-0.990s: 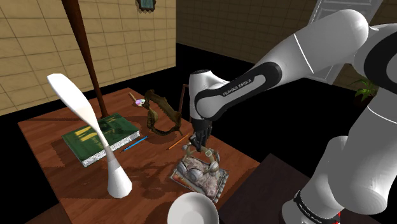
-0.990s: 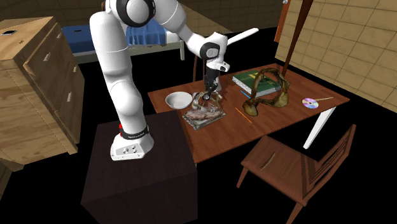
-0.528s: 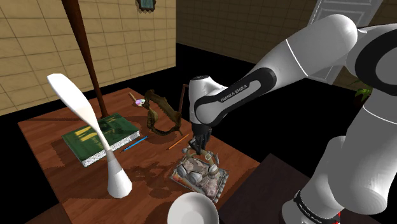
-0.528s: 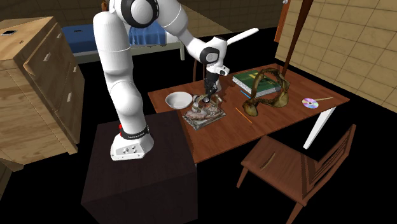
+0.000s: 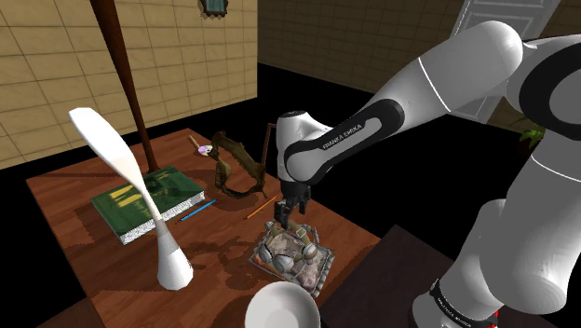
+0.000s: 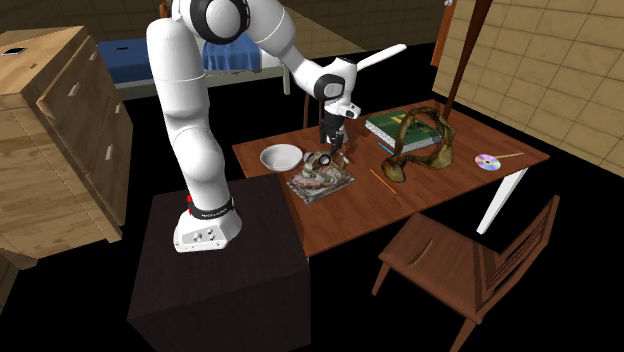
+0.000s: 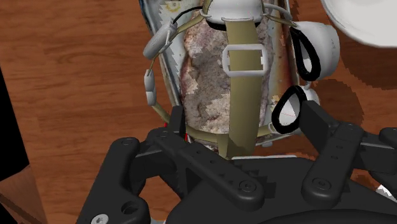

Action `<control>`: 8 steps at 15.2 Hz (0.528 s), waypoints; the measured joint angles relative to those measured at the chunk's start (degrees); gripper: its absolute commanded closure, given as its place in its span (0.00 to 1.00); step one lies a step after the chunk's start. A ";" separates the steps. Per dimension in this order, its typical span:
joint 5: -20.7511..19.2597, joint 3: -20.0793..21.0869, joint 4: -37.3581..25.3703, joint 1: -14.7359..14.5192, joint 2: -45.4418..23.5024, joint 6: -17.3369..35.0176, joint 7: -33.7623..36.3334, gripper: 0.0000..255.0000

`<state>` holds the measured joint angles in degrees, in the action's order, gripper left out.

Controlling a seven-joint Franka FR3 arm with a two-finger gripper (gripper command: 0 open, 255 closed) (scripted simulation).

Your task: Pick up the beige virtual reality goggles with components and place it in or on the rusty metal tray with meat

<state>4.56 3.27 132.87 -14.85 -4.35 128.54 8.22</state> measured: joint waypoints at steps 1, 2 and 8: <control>0.00 0.00 0.00 0.00 0.00 0.00 0.00 0.00; 0.00 0.00 0.00 0.00 0.00 0.00 0.00 0.00; -0.23 -0.24 -3.68 0.26 3.33 -6.96 0.07 0.00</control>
<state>4.33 3.03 129.19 -14.59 -1.01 121.58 8.30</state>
